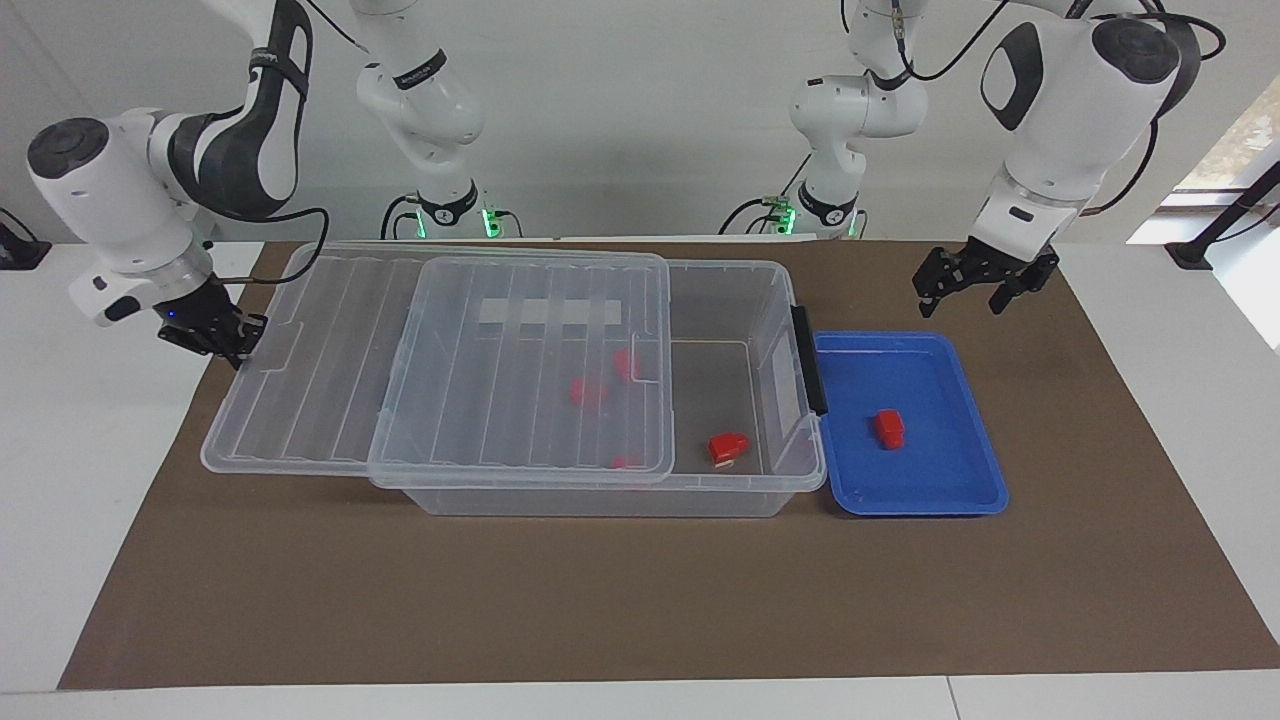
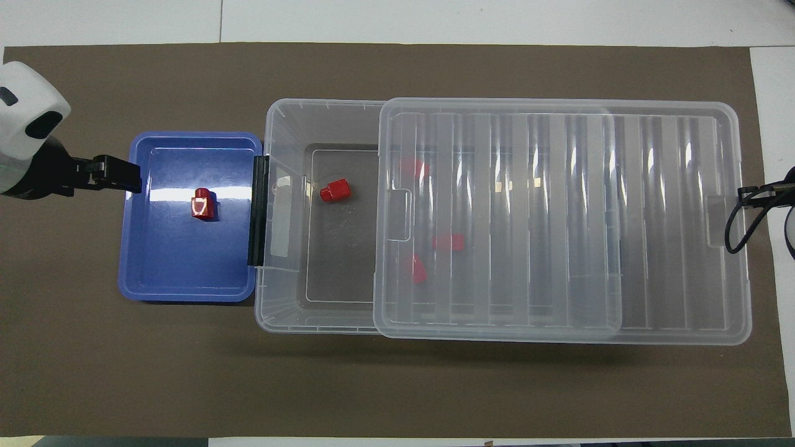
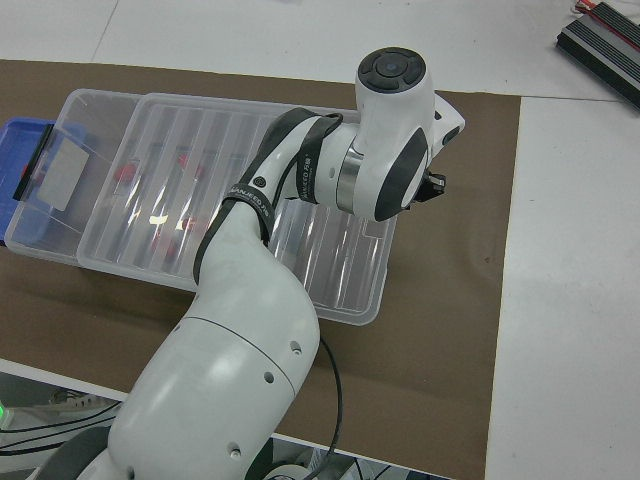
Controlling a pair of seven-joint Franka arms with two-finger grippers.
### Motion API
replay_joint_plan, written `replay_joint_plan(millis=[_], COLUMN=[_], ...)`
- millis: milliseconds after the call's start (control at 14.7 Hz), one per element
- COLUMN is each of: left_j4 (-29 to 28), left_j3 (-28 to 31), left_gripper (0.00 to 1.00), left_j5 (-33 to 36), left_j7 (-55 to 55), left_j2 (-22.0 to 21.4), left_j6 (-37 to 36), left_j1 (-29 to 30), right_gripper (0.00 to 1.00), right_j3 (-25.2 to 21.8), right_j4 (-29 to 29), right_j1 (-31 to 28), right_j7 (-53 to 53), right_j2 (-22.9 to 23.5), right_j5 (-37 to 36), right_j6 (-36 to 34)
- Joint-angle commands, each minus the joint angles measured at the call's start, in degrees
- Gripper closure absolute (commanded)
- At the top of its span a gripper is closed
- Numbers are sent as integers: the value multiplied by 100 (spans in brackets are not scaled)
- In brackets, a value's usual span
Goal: Place red block in blue tray from box
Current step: 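Release the red block into the blue tray with the left gripper, then retract the left gripper while the right gripper slides the lid back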
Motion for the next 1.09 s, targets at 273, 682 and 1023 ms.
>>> replay_joint_plan(millis=[273, 682, 1023], left_j4=[123, 71, 62], left_j3=[42, 33, 16], left_gripper=[0, 0, 0], left_j5=[-128, -136, -136], left_j7=[742, 760, 708], left_j2=[-163, -225, -243], left_j6=[-394, -394, -394], left_j1=[401, 480, 445], right_gripper=[100, 100, 100], right_j3=[40, 49, 49], right_j4=[-221, -256, -265], right_j1=[487, 865, 1155], right_j7=[817, 1309, 1802], right_j2=[-161, -178, -179], right_j5=[29, 38, 38], right_j6=[21, 3, 3])
